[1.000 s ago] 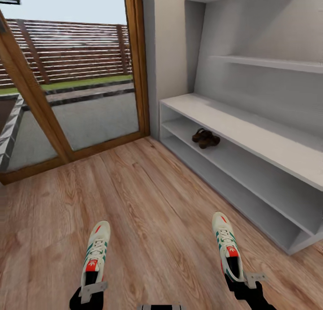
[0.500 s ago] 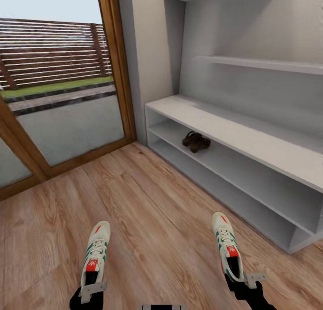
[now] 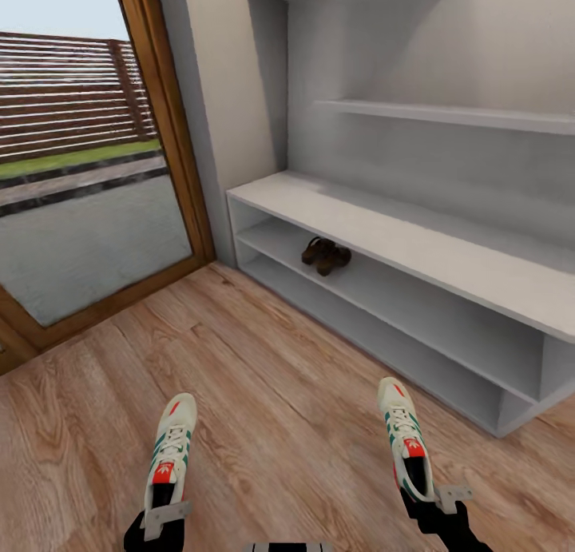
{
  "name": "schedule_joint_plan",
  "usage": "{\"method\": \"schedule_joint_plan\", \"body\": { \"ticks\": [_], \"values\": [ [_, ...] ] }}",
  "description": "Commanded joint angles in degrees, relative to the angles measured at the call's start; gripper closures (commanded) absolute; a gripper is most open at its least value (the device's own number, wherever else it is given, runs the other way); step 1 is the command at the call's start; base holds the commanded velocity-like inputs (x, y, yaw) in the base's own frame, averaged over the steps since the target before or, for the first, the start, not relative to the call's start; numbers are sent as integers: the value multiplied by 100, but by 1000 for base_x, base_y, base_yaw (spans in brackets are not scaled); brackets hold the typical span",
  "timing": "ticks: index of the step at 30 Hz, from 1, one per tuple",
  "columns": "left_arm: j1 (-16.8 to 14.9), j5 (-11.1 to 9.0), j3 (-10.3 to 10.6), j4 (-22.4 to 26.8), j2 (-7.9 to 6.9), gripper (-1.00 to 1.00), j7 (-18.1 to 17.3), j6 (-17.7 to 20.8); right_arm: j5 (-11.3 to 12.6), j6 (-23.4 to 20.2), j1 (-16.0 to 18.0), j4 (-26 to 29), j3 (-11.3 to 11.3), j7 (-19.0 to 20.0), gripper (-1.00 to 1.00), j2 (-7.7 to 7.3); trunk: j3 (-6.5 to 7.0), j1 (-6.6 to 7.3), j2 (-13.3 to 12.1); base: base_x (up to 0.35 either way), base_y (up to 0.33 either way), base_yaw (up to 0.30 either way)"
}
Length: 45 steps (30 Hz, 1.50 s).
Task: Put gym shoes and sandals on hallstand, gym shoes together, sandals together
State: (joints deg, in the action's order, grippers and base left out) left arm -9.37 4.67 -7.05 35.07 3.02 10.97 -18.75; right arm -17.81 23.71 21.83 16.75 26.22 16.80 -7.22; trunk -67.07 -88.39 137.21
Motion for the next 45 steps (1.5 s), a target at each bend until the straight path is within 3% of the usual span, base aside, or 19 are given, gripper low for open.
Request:
{"method": "schedule_joint_plan", "body": {
  "ticks": [1, 28, 45],
  "values": [
    [0, 52, -24, 0, 6, 100, 14, -14, -38, 20, 6, -5, 50, 34, 100, 2, -4, 1, 2, 12, 7, -265],
    [1, 52, -24, 5, 6, 100, 19, -15, -38, 19, 6, -5, 50, 43, 100, 11, -4, 1, 2, 7, 5, -268],
    [-2, 46, -24, 9, 6, 100, 19, -15, -38, 18, 6, -5, 50, 43, 100, 11, -4, 1, 2, 93, 273, -269]
  ]
}}
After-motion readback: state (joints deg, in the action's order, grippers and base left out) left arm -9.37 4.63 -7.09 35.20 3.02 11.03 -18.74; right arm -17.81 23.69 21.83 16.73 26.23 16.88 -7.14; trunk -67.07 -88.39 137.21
